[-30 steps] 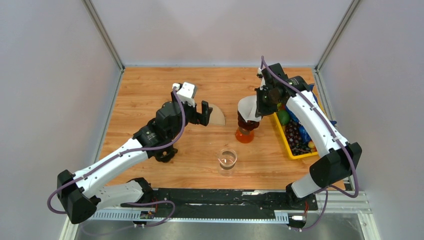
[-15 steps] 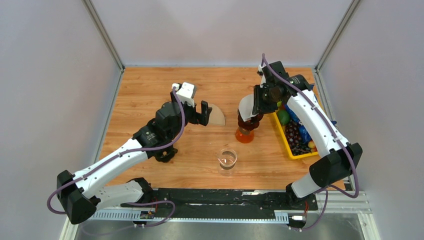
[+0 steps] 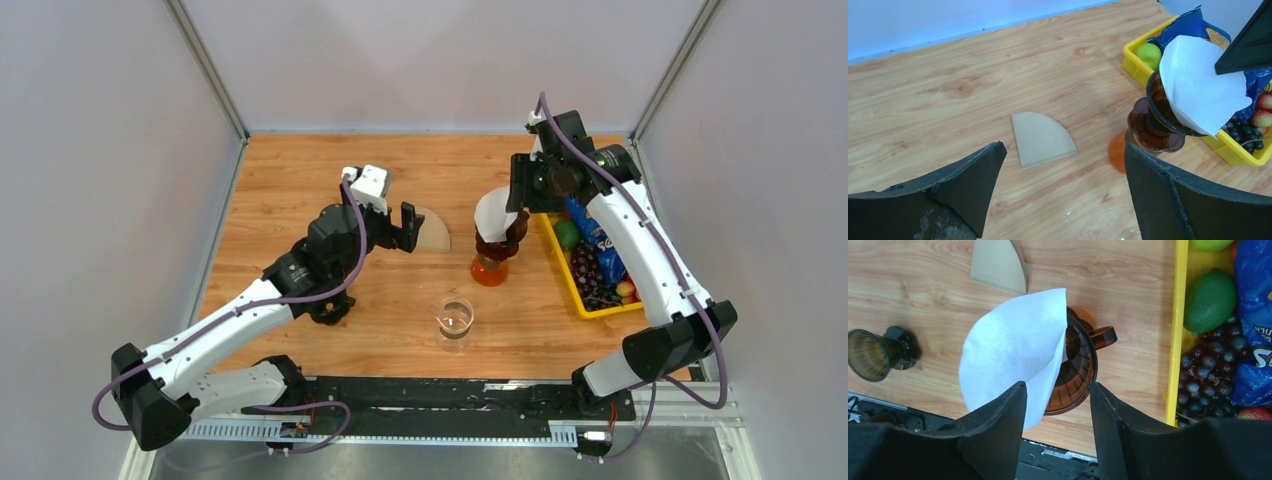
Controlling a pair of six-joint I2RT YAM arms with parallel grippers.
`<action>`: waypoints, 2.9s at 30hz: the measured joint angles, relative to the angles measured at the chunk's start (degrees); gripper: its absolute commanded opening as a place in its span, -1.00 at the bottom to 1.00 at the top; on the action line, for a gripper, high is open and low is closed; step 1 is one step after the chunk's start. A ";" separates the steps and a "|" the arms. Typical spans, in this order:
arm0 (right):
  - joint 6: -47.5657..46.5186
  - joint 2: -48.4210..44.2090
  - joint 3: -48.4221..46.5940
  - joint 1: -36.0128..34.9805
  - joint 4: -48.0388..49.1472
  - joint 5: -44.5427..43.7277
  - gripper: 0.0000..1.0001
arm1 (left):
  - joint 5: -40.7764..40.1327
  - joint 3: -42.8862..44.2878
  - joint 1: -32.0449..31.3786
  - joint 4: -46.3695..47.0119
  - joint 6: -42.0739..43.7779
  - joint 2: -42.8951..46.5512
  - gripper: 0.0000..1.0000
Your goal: Place the coffee filter in the dripper
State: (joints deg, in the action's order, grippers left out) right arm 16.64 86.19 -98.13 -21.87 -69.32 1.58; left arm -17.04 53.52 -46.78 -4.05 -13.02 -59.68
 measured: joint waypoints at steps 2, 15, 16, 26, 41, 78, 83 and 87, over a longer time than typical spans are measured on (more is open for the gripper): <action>0.00 -0.81 -1.46 0.00 -0.02 -0.11 0.04 | 0.00 0.00 0.00 0.00 0.15 0.17 1.00; 0.94 -2.93 -4.35 -4.74 4.92 1.46 -0.40 | -0.13 0.00 0.00 -0.02 0.42 1.77 1.00; 1.27 -2.75 -4.24 -5.60 5.16 0.66 -0.42 | -0.24 0.00 0.00 -0.02 0.42 1.77 1.00; 3.04 0.09 1.25 -8.87 5.16 -9.20 -0.47 | -1.16 0.00 0.00 -0.48 0.44 1.77 1.00; 3.17 3.23 4.83 -8.87 4.79 -12.04 -0.49 | -1.31 0.00 0.00 -0.92 0.44 1.38 1.00; 2.47 7.17 9.11 -9.14 5.07 -12.57 -0.54 | -1.55 0.00 0.00 -1.33 0.52 0.63 1.00; 1.60 7.32 9.27 -9.27 5.18 -12.61 -0.52 | -1.55 0.00 0.00 -1.33 0.52 0.63 1.00; 1.01 7.37 9.25 -9.57 5.20 -13.09 -0.50 | -1.57 0.00 0.00 -1.33 0.52 0.63 1.00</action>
State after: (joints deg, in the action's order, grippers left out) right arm 17.65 93.56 -88.88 -31.44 -64.12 -11.51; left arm -18.61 53.52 -46.78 -5.39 -12.49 -59.05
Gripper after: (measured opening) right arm 0.243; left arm 0.998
